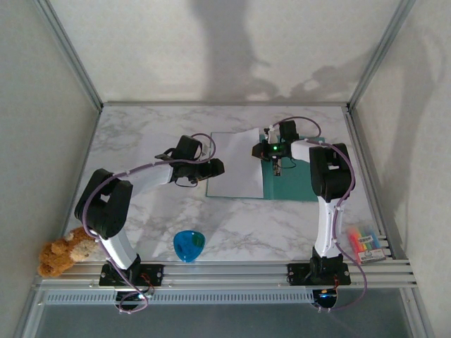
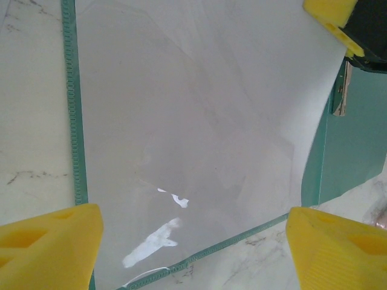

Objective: Put the files into the folder

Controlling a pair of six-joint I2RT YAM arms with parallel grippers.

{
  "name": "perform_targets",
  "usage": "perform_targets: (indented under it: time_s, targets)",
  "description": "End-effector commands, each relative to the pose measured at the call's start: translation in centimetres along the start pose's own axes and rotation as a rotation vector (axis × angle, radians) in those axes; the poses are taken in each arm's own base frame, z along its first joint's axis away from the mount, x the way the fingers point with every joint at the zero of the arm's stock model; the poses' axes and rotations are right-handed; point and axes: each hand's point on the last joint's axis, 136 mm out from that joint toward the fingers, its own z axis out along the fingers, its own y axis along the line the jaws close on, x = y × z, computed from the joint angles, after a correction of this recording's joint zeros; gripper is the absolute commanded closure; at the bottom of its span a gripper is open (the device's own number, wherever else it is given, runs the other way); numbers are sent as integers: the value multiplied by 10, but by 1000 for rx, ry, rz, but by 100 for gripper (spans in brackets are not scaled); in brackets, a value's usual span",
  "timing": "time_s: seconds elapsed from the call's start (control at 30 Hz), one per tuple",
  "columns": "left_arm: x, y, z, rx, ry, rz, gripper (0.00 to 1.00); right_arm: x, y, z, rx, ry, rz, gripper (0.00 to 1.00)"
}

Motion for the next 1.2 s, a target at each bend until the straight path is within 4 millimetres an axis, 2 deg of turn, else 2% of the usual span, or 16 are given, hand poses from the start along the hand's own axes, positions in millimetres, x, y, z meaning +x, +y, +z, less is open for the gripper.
perform_targets:
  time_s: [0.0,0.17,0.33,0.4,0.53,0.73,0.97,1.17]
  targets:
    - [-3,-4,3,-16,1,24,20,-14,25,-13,-16,-14,-51,79]
    - [-10,-4,2,-60,-18,43,21,-23,36,-33,20,-18,-86,63]
    - [-21,-12,0,-95,-61,70,21,-32,41,-67,66,-57,-75,50]
    - [-27,-17,-1,-113,-90,86,21,-34,41,-83,94,-82,-62,44]
    - [-38,-27,1,-150,-141,115,21,-31,25,-112,186,-150,25,41]
    - [-43,-55,18,-142,-170,164,21,-9,-3,-136,277,-242,147,40]
    - [-28,-89,61,-99,-137,205,23,36,-31,-136,337,-275,219,40]
    - [-10,-117,98,-69,-98,245,23,59,-44,-133,347,-290,274,41]
